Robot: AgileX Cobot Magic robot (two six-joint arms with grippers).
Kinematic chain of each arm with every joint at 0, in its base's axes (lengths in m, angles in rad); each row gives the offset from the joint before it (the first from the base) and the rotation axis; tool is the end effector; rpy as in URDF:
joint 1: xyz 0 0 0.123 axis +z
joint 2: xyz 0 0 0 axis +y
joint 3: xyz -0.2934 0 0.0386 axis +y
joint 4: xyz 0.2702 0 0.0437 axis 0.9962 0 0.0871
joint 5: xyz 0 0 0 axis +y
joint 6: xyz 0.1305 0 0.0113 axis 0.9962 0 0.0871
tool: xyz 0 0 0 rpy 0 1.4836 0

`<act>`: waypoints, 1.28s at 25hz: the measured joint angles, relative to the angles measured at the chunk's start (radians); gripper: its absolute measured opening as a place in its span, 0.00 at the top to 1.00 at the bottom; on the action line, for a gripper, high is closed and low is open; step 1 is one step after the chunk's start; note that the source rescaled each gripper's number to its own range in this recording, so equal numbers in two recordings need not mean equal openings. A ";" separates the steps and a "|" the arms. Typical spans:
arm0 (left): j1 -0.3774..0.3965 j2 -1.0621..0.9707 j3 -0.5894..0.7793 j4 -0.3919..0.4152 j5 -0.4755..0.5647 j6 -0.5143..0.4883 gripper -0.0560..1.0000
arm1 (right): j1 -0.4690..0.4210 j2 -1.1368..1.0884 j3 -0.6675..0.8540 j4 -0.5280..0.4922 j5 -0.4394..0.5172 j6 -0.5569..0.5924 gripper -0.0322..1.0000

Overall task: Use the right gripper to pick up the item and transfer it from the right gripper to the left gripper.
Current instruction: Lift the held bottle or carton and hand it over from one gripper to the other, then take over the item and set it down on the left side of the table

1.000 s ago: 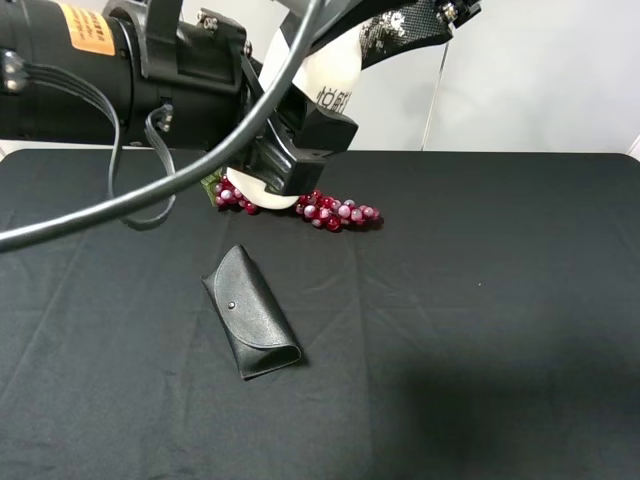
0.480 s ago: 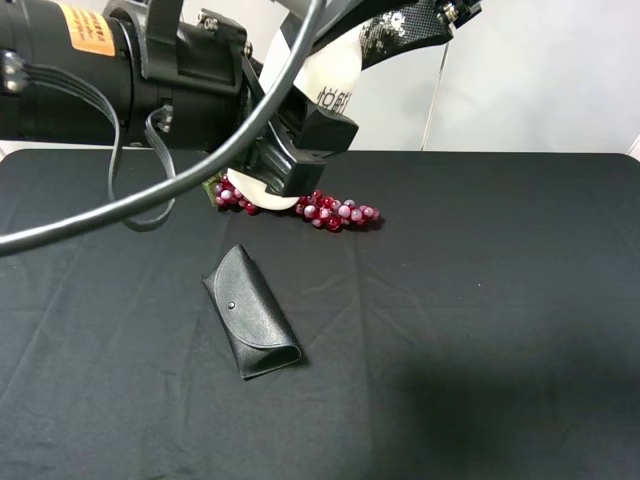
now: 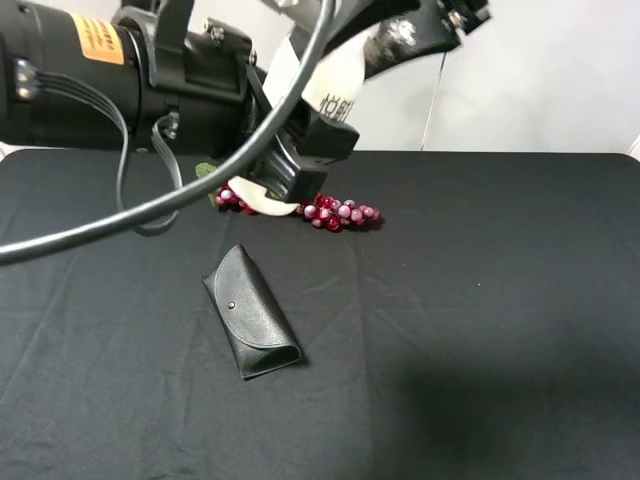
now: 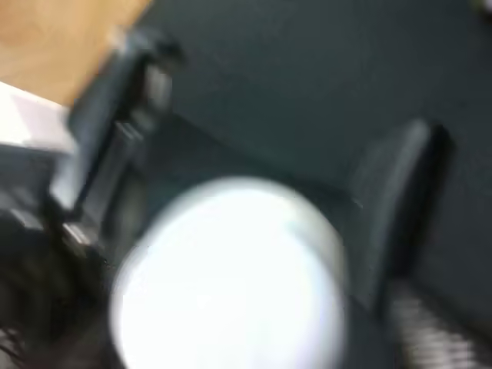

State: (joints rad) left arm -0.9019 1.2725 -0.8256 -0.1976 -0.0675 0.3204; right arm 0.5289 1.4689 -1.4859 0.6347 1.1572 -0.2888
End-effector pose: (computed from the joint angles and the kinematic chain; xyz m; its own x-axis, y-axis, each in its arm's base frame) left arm 0.2113 -0.2645 0.2994 -0.0826 0.3027 -0.9495 0.7927 0.5973 0.1215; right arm 0.2579 0.2331 0.3765 -0.7102 -0.4161 -0.5678 -0.6904 0.5692 0.4465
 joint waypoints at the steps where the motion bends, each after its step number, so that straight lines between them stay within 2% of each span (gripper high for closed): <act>1: 0.001 0.000 0.000 0.000 0.001 0.000 0.95 | 0.000 -0.003 0.000 -0.024 0.010 0.010 0.30; 2: 0.001 0.000 0.000 0.000 0.001 0.000 0.95 | 0.000 -0.003 0.000 -0.046 0.017 0.016 0.18; 3: 0.001 0.000 0.000 0.000 0.001 0.000 0.95 | 0.000 -0.003 0.000 -0.059 0.026 0.020 0.12; 4: 0.001 0.000 0.000 0.000 0.001 0.000 0.95 | 0.000 -0.003 0.000 -0.063 0.031 0.023 0.07; 7: 0.001 0.000 0.000 0.000 0.001 0.000 0.95 | 0.000 -0.003 0.000 -0.074 0.035 0.023 0.02; 17: 0.001 0.000 0.000 -0.001 0.001 0.000 0.95 | 0.000 -0.008 0.000 -0.109 0.056 0.024 0.02; 32: 0.001 0.000 0.000 -0.001 -0.002 0.000 0.95 | 0.000 -0.237 0.000 -0.318 0.058 0.106 0.02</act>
State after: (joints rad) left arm -0.9010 1.2725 -0.8257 -0.1986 -0.0692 0.3204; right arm 0.5289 1.2320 -1.4859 0.3165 1.2156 -0.1826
